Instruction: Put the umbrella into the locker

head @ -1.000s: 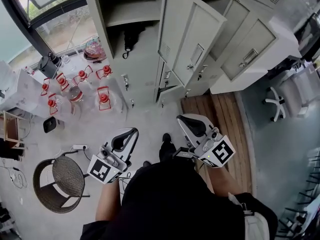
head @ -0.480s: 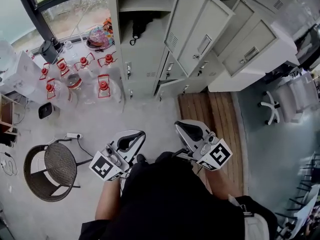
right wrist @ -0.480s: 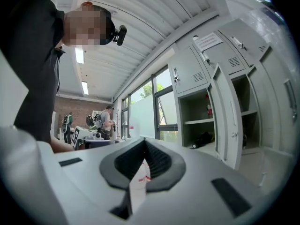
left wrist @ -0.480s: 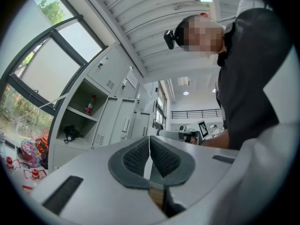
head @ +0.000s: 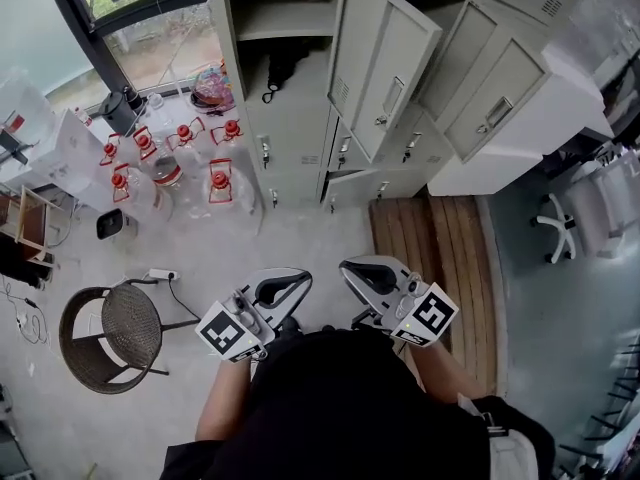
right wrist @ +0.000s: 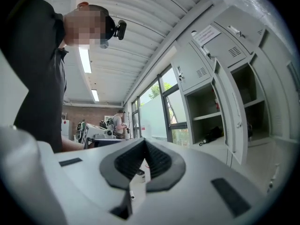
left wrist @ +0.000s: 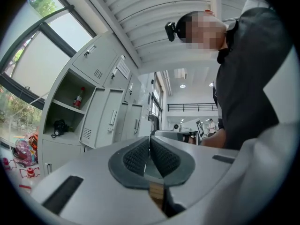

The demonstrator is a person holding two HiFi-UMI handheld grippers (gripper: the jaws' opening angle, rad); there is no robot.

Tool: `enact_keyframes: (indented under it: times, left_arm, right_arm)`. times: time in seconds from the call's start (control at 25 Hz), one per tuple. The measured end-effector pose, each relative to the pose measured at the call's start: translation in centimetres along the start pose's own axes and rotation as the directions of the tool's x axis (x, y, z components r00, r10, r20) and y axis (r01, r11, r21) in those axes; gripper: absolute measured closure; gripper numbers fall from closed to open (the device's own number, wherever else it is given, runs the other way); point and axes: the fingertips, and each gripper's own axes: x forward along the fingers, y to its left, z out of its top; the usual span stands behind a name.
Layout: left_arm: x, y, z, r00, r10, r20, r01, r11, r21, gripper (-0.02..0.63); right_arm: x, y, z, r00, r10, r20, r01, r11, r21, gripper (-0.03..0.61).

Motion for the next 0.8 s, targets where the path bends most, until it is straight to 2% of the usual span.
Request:
enact_keyframes:
  times: [0.2,0.36,0.8]
  left_arm:
    - [1.8,-1.5,-0.8,1.0,0.016,-0.011,-0.017,0.999,-0.033,0.594]
    - [3.4,-2.6,-1.0,0.999,0.031,0.013,-0.03,0.998,-0.06,0.594]
    - [5.4,-4.3,-2.2,0.998,0.04,-0.052,-0.043,0.998,-0.046,0.594]
  right_arm:
    - [-2.2,-0.2,-0.2,1.0,0.03,0.009,-0.03,0.999,0.014,0.568]
    - [-4.0,-0.9,-1.4,0.999,0.04,-0.001,-0.04,0.998,0.04,0.568]
    - [-6.4,-1.9,-0.9,0.998,0.052,0.046,-0.054,0.997,0.063,0.568]
